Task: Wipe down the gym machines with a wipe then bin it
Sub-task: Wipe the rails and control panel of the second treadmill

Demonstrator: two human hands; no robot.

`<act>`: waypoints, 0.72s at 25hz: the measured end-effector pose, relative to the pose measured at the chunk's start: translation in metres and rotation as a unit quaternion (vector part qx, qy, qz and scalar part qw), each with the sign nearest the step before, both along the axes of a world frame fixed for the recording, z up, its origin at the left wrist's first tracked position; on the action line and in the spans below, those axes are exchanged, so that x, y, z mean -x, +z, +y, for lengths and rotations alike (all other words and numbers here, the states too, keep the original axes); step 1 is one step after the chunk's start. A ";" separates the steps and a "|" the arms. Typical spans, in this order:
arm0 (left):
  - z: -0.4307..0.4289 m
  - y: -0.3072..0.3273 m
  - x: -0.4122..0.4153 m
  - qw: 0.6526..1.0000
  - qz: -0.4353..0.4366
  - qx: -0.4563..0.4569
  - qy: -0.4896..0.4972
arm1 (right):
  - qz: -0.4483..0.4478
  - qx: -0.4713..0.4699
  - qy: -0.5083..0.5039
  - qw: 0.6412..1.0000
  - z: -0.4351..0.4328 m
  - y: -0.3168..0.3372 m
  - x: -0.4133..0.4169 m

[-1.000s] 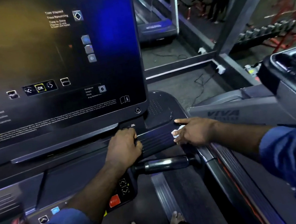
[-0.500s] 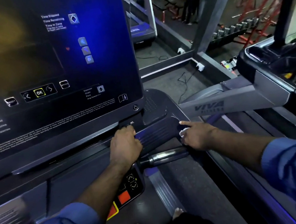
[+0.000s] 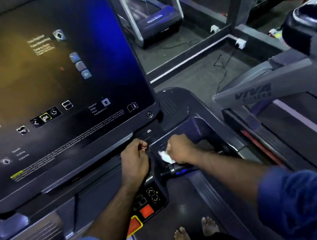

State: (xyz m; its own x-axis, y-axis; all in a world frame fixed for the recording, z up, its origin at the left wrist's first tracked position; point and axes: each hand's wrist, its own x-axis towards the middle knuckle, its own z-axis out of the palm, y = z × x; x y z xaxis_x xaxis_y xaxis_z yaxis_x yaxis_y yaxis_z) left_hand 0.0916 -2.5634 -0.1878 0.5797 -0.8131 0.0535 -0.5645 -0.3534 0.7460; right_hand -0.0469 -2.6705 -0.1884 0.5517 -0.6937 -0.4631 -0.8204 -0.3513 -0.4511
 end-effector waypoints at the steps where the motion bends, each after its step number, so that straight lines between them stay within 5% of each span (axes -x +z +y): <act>1: -0.001 -0.002 0.000 1.000 -0.004 -0.006 0.003 | -0.016 -0.009 0.010 1.000 0.008 -0.001 -0.009; 6: -0.001 0.000 0.003 1.000 -0.011 -0.010 0.009 | -0.122 -0.139 -0.076 0.980 0.010 0.003 -0.017; 10: -0.002 0.004 0.005 1.000 -0.016 -0.013 0.004 | -0.070 -0.115 0.022 0.991 0.022 0.008 -0.018; 18: -0.004 0.008 0.008 1.000 -0.027 -0.015 -0.005 | -0.046 -0.071 0.057 0.995 0.021 0.009 -0.013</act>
